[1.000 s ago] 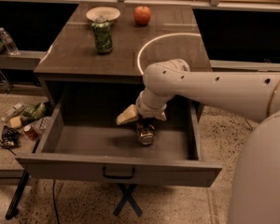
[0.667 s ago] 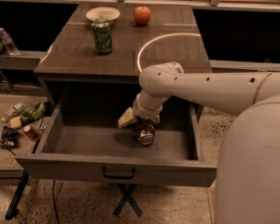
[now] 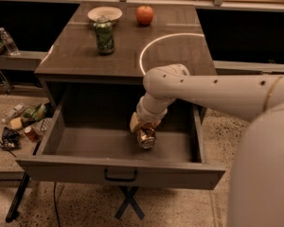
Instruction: Pick orange can from top drawer and place on counter
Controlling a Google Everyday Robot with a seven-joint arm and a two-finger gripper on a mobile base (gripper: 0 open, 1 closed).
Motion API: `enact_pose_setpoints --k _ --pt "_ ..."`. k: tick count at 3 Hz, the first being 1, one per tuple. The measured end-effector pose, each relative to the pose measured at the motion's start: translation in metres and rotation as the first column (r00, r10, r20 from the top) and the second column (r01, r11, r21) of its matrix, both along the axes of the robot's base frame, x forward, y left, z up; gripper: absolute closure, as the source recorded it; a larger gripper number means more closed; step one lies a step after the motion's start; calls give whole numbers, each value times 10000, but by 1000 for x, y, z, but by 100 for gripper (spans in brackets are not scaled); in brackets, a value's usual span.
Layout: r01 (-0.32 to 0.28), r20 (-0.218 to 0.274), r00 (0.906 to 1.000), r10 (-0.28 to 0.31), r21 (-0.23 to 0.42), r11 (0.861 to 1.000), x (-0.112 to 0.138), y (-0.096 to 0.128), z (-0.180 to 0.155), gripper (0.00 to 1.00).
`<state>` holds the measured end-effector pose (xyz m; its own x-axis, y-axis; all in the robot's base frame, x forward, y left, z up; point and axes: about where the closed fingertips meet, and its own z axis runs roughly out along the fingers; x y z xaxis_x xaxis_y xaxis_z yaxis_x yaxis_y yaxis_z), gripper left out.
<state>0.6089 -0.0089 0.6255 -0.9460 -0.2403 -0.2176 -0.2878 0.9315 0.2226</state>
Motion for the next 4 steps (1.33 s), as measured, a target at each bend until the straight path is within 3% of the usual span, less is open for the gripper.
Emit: enact_pose_setpoints --k 1,2,3,4 --pt "-31 400 9992 28 70 10000 -15 -21 31 96" --pt "194 1152 9931 -229 313 9993 -39 -57 79 100" --pt "101 2695 9628 -190 346 9993 -53 -88 142 100" --pt "-755 5808 8088 917 -520 9958 -59 -110 234 100"
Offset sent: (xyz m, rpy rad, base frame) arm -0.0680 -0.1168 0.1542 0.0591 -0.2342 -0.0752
